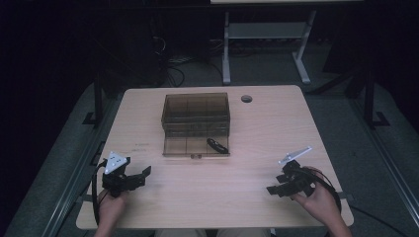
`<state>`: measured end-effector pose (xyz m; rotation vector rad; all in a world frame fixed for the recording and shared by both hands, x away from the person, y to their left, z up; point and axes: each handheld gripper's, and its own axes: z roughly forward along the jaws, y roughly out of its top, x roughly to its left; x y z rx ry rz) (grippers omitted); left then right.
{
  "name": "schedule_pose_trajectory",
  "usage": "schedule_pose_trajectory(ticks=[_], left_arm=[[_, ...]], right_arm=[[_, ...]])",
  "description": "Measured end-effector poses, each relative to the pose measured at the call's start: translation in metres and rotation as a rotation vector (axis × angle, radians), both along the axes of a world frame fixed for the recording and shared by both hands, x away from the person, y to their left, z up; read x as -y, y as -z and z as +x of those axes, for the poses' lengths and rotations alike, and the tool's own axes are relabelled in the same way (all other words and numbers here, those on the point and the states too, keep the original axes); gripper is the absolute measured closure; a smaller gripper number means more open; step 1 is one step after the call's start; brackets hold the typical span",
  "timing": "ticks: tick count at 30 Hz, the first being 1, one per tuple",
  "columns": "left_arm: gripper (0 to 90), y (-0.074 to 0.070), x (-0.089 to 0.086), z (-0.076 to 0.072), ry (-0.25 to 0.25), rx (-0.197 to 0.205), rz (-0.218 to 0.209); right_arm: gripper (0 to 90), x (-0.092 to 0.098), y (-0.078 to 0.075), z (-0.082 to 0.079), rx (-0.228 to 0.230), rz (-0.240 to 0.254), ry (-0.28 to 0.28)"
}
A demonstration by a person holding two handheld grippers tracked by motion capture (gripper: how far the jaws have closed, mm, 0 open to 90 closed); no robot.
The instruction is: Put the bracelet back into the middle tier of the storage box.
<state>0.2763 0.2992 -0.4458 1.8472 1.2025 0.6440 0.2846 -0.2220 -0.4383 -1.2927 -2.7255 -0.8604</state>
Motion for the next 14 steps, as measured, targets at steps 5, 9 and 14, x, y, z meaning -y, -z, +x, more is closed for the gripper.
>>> schedule_pose_trajectory(ticks=[5,9,14], left_arm=[[13.1,0.000,0.001,0.000,0.001,0.004,-0.006],[13.1,-0.001,0.001,0.000,0.001,0.005,-0.003],[13.1,-0.001,0.003,0.000,0.001,0.005,0.005]], right_arm=[[36.6,0.003,0.003,-0.010,0.010,-0.001,0.008],[36.5,0.005,0.003,-0.016,0.024,0.000,0.008],[35.9,0.007,0.002,-0.017,0.024,0.013,0.008]])
